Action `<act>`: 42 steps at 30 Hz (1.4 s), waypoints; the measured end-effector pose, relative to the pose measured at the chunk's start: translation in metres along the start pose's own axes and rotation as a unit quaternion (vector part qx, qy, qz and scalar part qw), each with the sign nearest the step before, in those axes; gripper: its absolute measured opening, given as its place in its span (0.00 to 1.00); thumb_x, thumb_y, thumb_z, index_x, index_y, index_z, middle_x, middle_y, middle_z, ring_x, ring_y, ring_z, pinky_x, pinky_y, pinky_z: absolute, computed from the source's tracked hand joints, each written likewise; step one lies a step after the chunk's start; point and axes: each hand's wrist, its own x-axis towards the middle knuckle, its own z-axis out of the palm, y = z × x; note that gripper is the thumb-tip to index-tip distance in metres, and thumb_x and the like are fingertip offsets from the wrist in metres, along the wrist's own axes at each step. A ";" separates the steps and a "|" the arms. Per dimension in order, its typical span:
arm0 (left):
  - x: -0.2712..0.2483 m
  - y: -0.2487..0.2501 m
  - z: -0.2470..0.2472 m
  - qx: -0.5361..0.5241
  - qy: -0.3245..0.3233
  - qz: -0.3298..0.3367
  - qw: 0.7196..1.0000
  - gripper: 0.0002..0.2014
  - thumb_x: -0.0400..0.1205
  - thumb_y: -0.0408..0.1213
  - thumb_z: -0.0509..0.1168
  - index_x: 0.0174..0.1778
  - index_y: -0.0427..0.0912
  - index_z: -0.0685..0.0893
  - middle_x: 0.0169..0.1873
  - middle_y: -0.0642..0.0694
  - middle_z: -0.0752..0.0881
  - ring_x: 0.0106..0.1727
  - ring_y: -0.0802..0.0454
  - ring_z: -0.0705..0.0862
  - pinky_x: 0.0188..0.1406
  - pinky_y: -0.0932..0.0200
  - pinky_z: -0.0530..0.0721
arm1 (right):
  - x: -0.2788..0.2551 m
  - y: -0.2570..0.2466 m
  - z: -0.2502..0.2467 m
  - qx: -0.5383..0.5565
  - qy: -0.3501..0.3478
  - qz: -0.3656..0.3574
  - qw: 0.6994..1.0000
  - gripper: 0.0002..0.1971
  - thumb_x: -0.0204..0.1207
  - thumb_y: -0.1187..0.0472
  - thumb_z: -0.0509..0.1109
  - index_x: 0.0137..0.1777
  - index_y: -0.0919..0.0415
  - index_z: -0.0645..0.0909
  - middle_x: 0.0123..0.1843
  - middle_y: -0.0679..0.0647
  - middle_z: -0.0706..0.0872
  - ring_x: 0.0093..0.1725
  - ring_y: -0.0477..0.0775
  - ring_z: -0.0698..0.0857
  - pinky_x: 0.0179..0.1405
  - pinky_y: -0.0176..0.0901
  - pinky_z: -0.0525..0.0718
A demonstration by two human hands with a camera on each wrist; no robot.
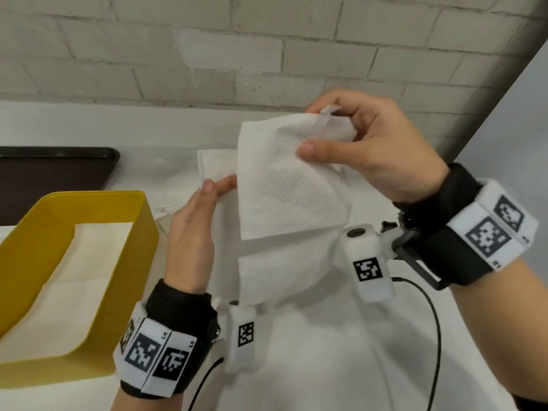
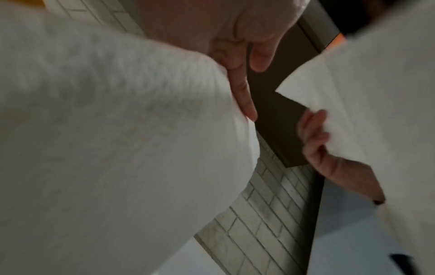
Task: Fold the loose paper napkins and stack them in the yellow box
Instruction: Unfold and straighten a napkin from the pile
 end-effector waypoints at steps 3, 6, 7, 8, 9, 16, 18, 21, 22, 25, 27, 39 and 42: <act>-0.007 0.004 0.007 -0.049 -0.031 -0.019 0.998 0.32 0.71 0.74 0.53 0.53 0.53 0.86 0.54 0.52 0.89 0.61 0.56 0.84 0.64 0.53 0.80 | 0.005 0.015 0.012 -0.029 0.025 0.021 0.999 0.09 0.69 0.69 0.75 0.39 0.55 0.80 0.36 0.42 0.86 0.37 0.38 0.84 0.39 0.29 0.81; -0.009 0.009 0.013 -0.081 -0.027 -0.005 0.996 0.26 0.72 0.65 0.54 0.49 0.51 0.86 0.46 0.58 0.90 0.53 0.61 0.87 0.51 0.68 0.84 | 0.008 0.027 0.025 -0.067 0.028 0.041 0.996 0.09 0.71 0.69 0.74 0.39 0.54 0.80 0.38 0.44 0.83 0.37 0.36 0.82 0.40 0.28 0.80; -0.009 0.008 0.014 -0.083 -0.021 0.006 0.996 0.19 0.78 0.59 0.57 0.47 0.50 0.87 0.45 0.56 0.91 0.53 0.59 0.87 0.53 0.65 0.84 | 0.008 0.031 0.028 -0.071 0.032 0.046 0.996 0.09 0.71 0.69 0.74 0.39 0.53 0.80 0.38 0.44 0.83 0.37 0.36 0.82 0.40 0.28 0.79; -0.009 0.007 0.014 -0.077 -0.015 0.017 0.997 0.15 0.82 0.52 0.59 0.45 0.49 0.87 0.44 0.54 0.90 0.52 0.56 0.87 0.54 0.61 0.84 | 0.009 0.034 0.030 -0.072 0.038 0.051 0.995 0.09 0.70 0.68 0.74 0.39 0.53 0.79 0.38 0.44 0.83 0.38 0.37 0.82 0.40 0.29 0.79; -0.009 0.004 0.013 -0.065 -0.008 0.025 0.998 0.13 0.83 0.47 0.59 0.43 0.47 0.87 0.42 0.53 0.89 0.50 0.54 0.86 0.54 0.57 0.83 | 0.010 0.038 0.033 -0.070 0.044 0.054 0.995 0.09 0.70 0.68 0.75 0.39 0.53 0.79 0.38 0.44 0.83 0.38 0.38 0.82 0.40 0.29 0.79; -0.006 -0.004 0.010 -0.056 0.022 0.044 0.997 0.12 0.84 0.40 0.53 0.47 0.49 0.84 0.42 0.59 0.89 0.50 0.61 0.86 0.50 0.66 0.82 | 0.012 0.053 0.044 -0.031 0.074 0.081 0.994 0.07 0.75 0.62 0.70 0.40 0.50 0.76 0.44 0.44 0.81 0.47 0.44 0.80 0.53 0.39 0.78; -0.006 -0.007 0.011 -0.062 0.020 0.039 0.997 0.13 0.86 0.38 0.52 0.50 0.49 0.82 0.45 0.60 0.89 0.53 0.61 0.85 0.53 0.66 0.82 | 0.013 0.056 0.047 -0.013 0.055 0.089 0.994 0.07 0.77 0.61 0.68 0.41 0.50 0.74 0.40 0.42 0.78 0.43 0.43 0.78 0.50 0.41 0.76; -0.004 -0.012 0.012 -0.042 0.010 0.041 0.998 0.11 0.85 0.40 0.53 0.60 0.48 0.77 0.53 0.56 0.85 0.59 0.59 0.83 0.57 0.62 0.80 | 0.013 0.059 0.053 -0.066 0.050 0.081 0.993 0.09 0.78 0.62 0.67 0.41 0.50 0.70 0.37 0.39 0.74 0.37 0.35 0.74 0.43 0.32 0.72; -0.004 -0.013 0.011 -0.046 0.008 0.040 0.998 0.13 0.83 0.42 0.55 0.63 0.50 0.73 0.58 0.53 0.83 0.61 0.57 0.82 0.58 0.60 0.80 | 0.014 0.059 0.054 -0.082 0.058 0.072 0.992 0.10 0.78 0.63 0.67 0.40 0.50 0.69 0.37 0.39 0.74 0.36 0.36 0.73 0.41 0.32 0.71; -0.003 -0.017 0.009 -0.055 -0.024 0.075 0.995 0.29 0.77 0.40 0.66 0.69 0.61 0.59 0.72 0.37 0.71 0.66 0.47 0.80 0.62 0.50 0.81 | 0.016 0.061 0.054 -0.097 0.090 0.064 0.989 0.12 0.78 0.64 0.67 0.40 0.48 0.67 0.39 0.43 0.75 0.40 0.45 0.76 0.42 0.44 0.76; -0.004 -0.016 0.006 -0.024 -0.035 0.114 0.993 0.33 0.76 0.29 0.66 0.70 0.59 0.58 0.74 0.36 0.67 0.66 0.45 0.81 0.63 0.49 0.81 | 0.017 0.062 0.051 -0.083 0.099 0.088 0.988 0.13 0.78 0.63 0.66 0.43 0.47 0.65 0.42 0.47 0.76 0.41 0.50 0.78 0.41 0.45 0.80; 0.002 -0.018 -0.017 0.106 0.084 0.068 0.989 0.18 0.80 0.25 0.63 0.50 0.58 0.82 0.51 0.68 0.82 0.56 0.77 0.79 0.61 0.78 0.73 | -0.025 0.122 0.024 -0.443 -0.193 0.411 0.773 0.19 0.72 0.41 0.68 0.45 0.57 0.73 0.44 0.50 0.77 0.45 0.53 0.77 0.44 0.43 0.74; 0.000 -0.017 -0.016 0.112 0.080 0.066 0.988 0.18 0.78 0.25 0.66 0.52 0.57 0.81 0.52 0.68 0.81 0.57 0.77 0.78 0.62 0.78 0.73 | -0.024 0.127 0.037 -0.475 -0.207 0.421 0.745 0.22 0.70 0.40 0.70 0.42 0.58 0.69 0.36 0.49 0.72 0.42 0.54 0.76 0.41 0.44 0.74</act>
